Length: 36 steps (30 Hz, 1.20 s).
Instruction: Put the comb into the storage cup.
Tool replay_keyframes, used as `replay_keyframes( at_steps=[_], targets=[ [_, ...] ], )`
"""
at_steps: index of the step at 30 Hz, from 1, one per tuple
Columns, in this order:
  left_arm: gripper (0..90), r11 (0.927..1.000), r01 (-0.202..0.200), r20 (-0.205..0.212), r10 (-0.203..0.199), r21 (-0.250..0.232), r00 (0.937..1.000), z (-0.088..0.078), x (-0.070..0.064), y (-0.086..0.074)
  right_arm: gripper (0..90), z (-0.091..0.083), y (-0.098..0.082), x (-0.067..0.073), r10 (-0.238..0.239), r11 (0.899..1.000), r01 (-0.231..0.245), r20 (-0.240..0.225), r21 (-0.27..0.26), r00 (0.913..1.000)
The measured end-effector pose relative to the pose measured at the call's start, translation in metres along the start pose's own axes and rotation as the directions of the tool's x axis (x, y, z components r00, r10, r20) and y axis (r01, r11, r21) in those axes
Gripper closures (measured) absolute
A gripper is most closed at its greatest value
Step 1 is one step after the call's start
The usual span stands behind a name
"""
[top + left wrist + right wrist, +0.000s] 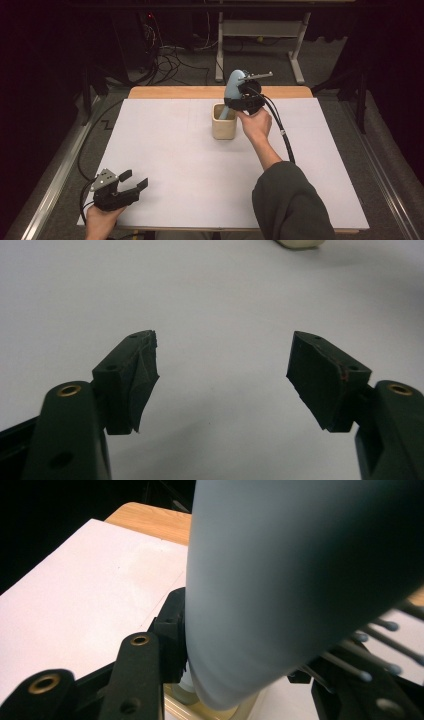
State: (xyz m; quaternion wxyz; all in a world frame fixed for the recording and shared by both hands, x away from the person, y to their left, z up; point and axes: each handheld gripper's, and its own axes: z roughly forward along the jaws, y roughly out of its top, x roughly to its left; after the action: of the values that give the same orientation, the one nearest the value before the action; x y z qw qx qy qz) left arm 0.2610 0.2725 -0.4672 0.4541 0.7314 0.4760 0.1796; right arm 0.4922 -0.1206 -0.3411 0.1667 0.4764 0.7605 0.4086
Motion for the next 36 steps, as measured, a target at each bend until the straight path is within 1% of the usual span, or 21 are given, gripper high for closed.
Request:
replay_keyframes(
  at_steps=[13, 23, 25, 28, 30, 34, 36],
  targets=[
    [29.1, 1.0, 0.002, 0.0, -0.002, 0.003, 1.0, 0.001, 0.0, 0.0, 55.0, 0.011, -0.006, 0.003, -0.015, 0.999, 0.015, 0.007, 0.035, 0.9999],
    [29.0, 1.0, 0.002, 0.002, -0.002, 0.002, 1.0, 0.0, 0.0, 0.0, 54.7, 0.015, -0.009, 0.003, -0.009, 0.999, 0.009, 0.012, 0.045, 0.9999],
    [29.1, 1.0, 0.003, 0.001, -0.003, 0.002, 1.0, 0.0, 0.0, 0.0, 54.6, 0.016, -0.011, 0.002, 0.0, 0.999, 0.0, 0.012, 0.037, 0.9999],
    [29.1, 1.0, 0.002, 0.003, -0.002, 0.003, 1.0, 0.001, 0.0, 0.0, 54.1, 0.018, -0.014, -0.001, 0.008, 0.999, -0.009, 0.016, 0.05, 0.9998],
    [29.1, 1.0, 0.002, 0.003, -0.002, 0.003, 1.0, 0.001, 0.0, 0.0, 54.0, 0.018, -0.015, -0.002, 0.013, 0.999, -0.014, 0.014, 0.046, 0.9998],
    [29.1, 1.0, 0.003, 0.003, -0.003, 0.004, 1.0, 0.001, 0.0, 0.0, 53.2, 0.018, -0.016, -0.001, 0.004, 0.999, -0.005, 0.016, 0.042, 0.9999],
    [29.1, 1.0, 0.003, 0.003, -0.003, 0.005, 1.0, 0.001, 0.0, 0.0, 52.4, 0.018, -0.016, 0.0, -0.012, 0.999, 0.011, 0.02, 0.045, 0.9997]
  ],
)
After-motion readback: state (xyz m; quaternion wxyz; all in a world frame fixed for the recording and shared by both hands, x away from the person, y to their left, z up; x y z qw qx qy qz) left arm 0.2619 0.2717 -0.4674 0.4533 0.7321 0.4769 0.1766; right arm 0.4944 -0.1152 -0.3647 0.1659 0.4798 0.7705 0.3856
